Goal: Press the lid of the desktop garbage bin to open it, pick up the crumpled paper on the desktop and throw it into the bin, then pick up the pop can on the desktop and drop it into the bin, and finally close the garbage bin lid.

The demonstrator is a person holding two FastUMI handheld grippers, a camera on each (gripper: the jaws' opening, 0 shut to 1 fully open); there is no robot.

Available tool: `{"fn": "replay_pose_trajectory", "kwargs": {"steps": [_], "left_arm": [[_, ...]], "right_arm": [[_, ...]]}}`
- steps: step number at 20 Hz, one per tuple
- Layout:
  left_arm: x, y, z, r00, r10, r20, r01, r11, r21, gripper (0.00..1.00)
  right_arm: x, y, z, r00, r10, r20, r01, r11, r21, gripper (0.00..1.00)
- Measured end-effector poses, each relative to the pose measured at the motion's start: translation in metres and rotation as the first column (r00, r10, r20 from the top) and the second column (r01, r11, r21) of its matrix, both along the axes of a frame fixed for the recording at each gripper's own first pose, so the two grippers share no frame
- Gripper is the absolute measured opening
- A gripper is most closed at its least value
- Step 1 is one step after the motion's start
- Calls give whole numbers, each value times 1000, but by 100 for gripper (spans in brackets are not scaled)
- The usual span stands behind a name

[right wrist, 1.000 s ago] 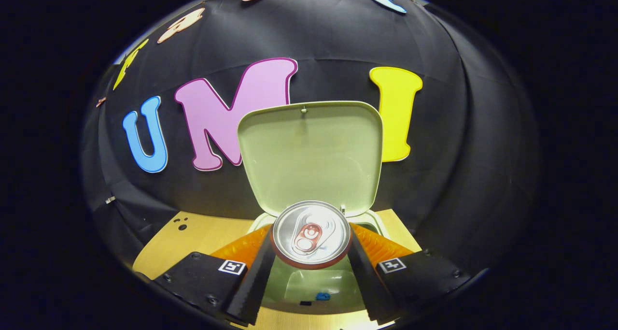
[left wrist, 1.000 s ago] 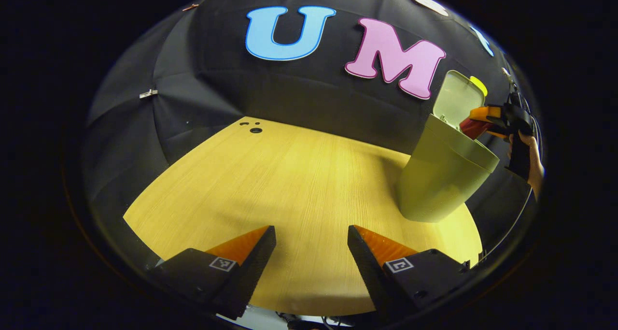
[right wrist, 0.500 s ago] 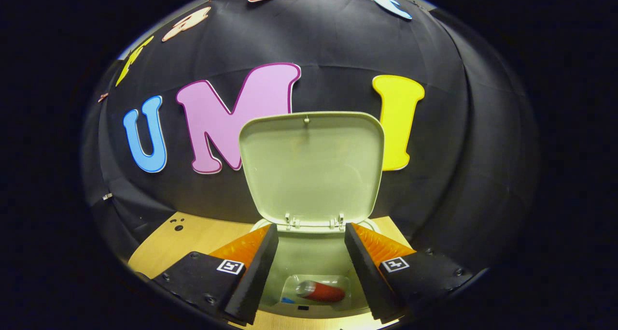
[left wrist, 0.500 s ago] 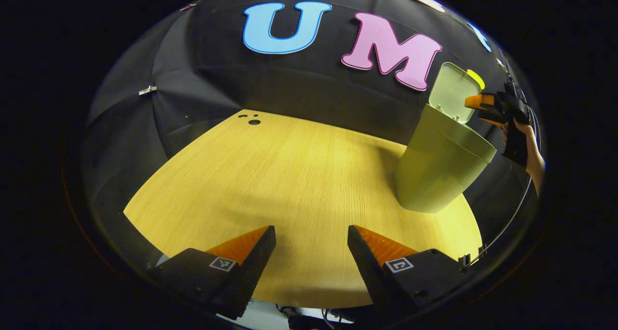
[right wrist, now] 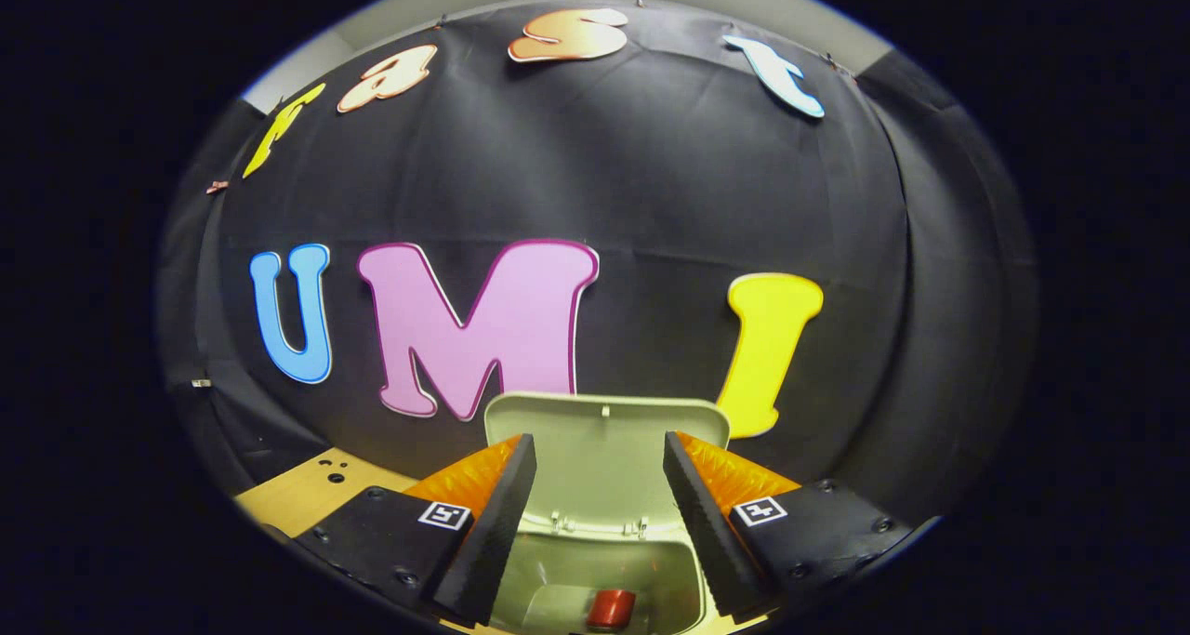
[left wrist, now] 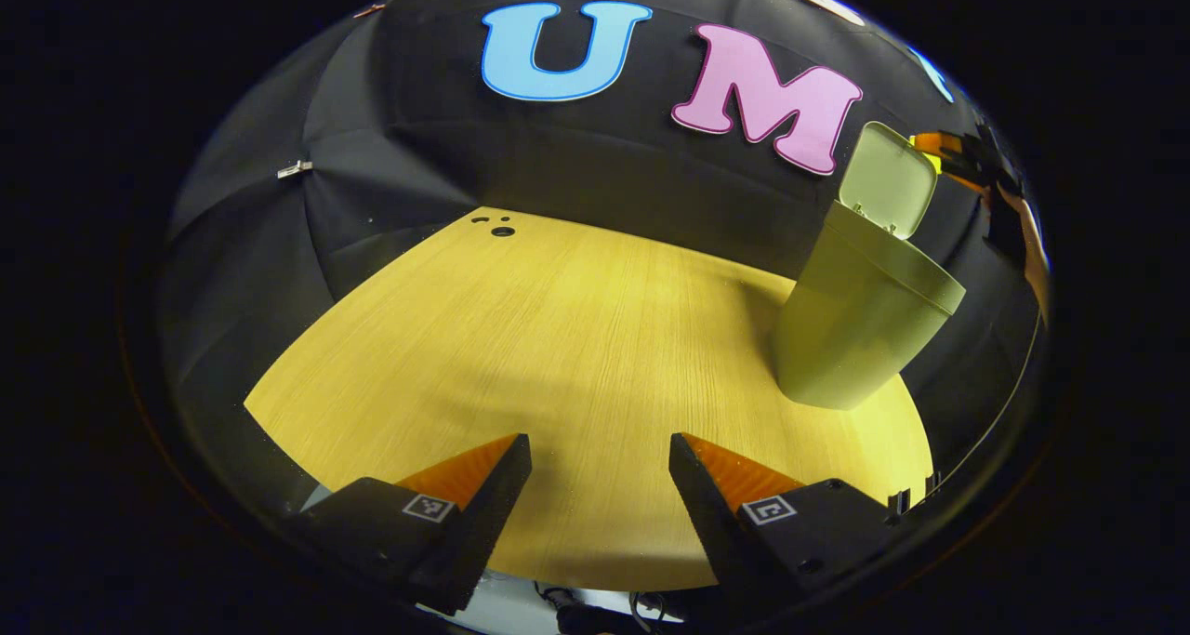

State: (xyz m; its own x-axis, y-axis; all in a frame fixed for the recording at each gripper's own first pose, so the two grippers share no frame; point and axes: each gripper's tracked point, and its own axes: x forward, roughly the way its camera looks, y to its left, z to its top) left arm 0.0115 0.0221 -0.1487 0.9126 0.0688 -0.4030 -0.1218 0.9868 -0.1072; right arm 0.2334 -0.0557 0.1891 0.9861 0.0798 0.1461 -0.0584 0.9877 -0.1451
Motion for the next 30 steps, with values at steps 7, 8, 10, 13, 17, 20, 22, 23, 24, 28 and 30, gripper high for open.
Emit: {"fn": "replay_pose_trajectory", "kwargs": {"steps": [7, 8, 10, 13, 17, 20, 22, 23, 24, 28, 30], "left_arm": [[0, -2, 5, 1000, 7, 11, -7, 1000, -3, 96], [-2, 1, 6, 1000, 14, 9, -14, 1000, 1, 96], [-5, 7, 5, 999, 32, 9, -32, 999, 5, 96], [-12, 14, 2, 998, 60, 1, -60, 998, -8, 96], [-19, 22, 2, 996, 87, 1, -87, 996, -2, 96], [-21, 25, 2, 995, 96, 2, -96, 995, 4, 96], [-22, 25, 2, 996, 93, 4, -93, 996, 5, 96], [-22, 23, 2, 996, 88, 6, -88, 996, 4, 96], [-22, 22, 1, 997, 83, 5, -83, 997, 6, 96], [-23, 26, 2, 997, 70, 21, -71, 994, 84, 96], [-24, 21, 0, 999, 48, 22, -49, 995, 91, 96]], "right_arm": [[23, 16, 57, 993, 7, 118, -7, 1000, 2, 89], [30, 15, 57, 993, 1, 114, -3, 1000, 16, 89], [42, 14, 52, 995, -13, 100, 10, 999, 38, 89], [60, 5, 46, 994, -55, 90, 52, 998, 34, 89], [79, 2, 31, 997, -66, 27, 64, 993, 97, 89], [82, 2, 20, 998, -60, -17, 61, 993, 104, 90], [80, -1, 16, 998, -62, -33, 65, 991, 114, 89], [75, 0, 17, 998, -57, -32, 60, 992, 107, 89], [74, -1, 15, 998, -56, -42, 60, 993, 102, 90], [52, -1, 6, 997, -42, -70, 49, 994, 97, 90], [39, -3, 0, 996, -39, -83, 48, 993, 109, 90]]}}
